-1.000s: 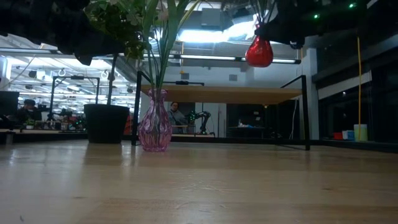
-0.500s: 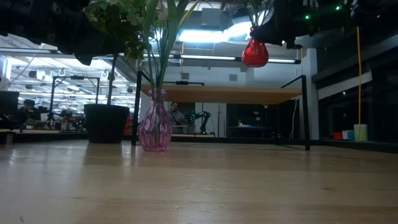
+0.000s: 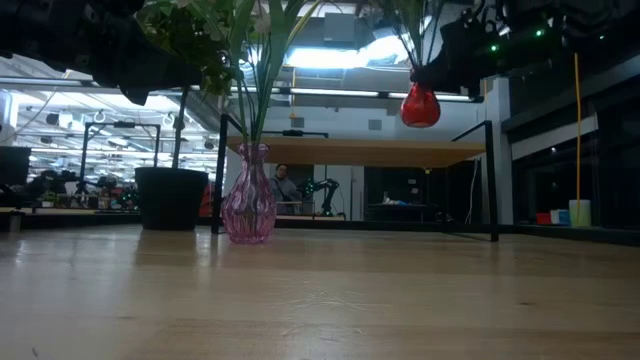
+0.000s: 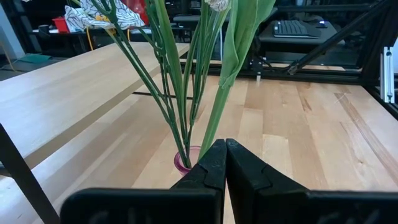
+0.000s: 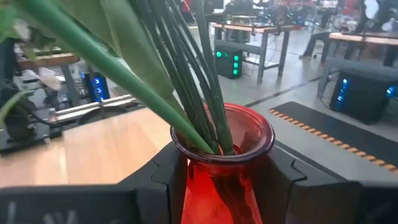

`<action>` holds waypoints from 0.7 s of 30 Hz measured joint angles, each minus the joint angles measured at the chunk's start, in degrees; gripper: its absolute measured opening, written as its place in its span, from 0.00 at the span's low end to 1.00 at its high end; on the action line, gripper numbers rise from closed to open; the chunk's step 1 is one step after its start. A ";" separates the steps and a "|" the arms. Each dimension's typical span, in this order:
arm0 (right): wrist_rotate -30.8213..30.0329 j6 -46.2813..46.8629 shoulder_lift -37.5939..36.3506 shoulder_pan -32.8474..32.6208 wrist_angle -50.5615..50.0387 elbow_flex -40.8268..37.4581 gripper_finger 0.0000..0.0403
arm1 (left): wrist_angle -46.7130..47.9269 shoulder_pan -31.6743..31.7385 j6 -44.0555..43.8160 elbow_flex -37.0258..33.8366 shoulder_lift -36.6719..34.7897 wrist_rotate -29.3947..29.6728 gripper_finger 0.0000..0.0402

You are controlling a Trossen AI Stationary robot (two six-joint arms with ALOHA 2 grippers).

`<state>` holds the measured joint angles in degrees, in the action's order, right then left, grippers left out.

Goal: Pick and place flowers into a vace then onto a shelf
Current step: Put the red vase with flowers on the shelf

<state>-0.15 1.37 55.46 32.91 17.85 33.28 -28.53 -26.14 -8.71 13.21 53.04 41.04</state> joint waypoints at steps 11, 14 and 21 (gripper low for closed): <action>-3.15 1.21 0.04 0.28 1.81 -2.87 0.34 | 0.00 0.00 0.04 0.00 0.00 0.04 0.01; -3.80 1.29 0.04 0.27 1.66 -2.87 0.34 | 0.00 0.01 0.04 0.00 0.00 0.04 0.01; -5.98 1.66 1.05 0.28 4.80 -4.82 0.34 | 0.00 -0.01 0.05 0.00 0.00 0.03 0.01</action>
<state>-6.13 3.03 56.51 33.19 22.65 28.46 -28.53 -26.15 -8.66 13.21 53.04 41.06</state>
